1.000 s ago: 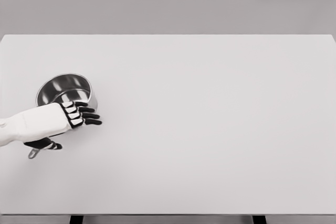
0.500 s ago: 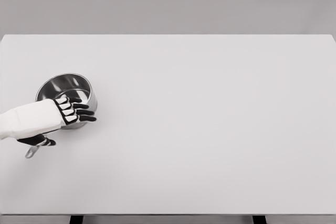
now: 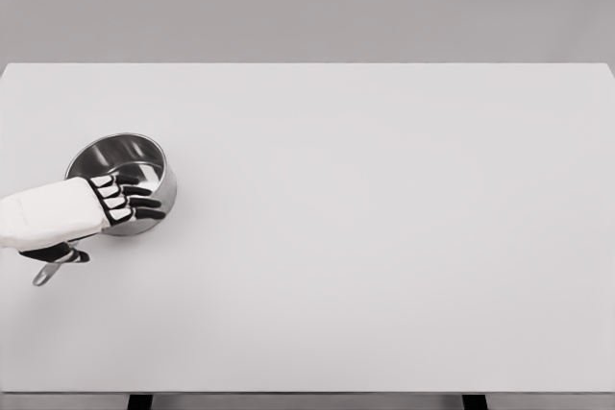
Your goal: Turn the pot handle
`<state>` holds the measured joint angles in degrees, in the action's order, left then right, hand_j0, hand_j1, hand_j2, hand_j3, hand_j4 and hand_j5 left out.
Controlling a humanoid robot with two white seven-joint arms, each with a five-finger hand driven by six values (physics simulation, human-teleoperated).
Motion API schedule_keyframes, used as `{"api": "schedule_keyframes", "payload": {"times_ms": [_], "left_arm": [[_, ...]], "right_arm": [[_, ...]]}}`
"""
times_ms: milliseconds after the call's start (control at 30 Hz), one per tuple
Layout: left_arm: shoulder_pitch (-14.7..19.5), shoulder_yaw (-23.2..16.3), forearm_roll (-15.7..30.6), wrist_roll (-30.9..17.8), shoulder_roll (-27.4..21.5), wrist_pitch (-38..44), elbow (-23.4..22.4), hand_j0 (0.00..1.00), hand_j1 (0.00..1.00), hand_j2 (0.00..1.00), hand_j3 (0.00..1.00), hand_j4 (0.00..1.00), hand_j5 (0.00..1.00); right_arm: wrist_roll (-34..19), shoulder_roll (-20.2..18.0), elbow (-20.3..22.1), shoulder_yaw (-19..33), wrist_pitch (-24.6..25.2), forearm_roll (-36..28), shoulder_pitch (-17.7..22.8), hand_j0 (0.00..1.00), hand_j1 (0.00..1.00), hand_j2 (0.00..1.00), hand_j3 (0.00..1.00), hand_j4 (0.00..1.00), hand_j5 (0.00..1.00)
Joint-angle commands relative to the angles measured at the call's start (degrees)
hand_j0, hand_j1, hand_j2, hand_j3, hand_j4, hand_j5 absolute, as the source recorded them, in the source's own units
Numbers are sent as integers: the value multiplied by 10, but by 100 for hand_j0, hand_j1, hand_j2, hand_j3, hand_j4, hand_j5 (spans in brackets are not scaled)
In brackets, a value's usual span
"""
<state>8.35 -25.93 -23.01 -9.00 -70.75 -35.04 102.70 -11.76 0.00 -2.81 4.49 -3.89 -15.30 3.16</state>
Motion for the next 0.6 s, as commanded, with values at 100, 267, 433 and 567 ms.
{"api": "schedule_keyframes", "payload": {"times_ms": [100,267,433,567], "left_arm": [[-1,11,2,0,-6,0,0,100,100,100,100,100,100],[-1,12,2,0,-8,0,-1,100,100,100,100,100,100],[-2,18,9,0,-18,0,-1,100,100,100,100,100,100],[-2,28,33,2,-22,0,3,100,100,100,100,100,100]], "right_arm": [[0,0,0,0,-1,0,0,100,100,100,100,100,100],[0,0,0,0,0,0,0,100,100,100,100,100,100],[0,0,0,0,0,0,0,100,100,100,100,100,100],[0,0,0,0,0,0,0,100,100,100,100,100,100]]}}
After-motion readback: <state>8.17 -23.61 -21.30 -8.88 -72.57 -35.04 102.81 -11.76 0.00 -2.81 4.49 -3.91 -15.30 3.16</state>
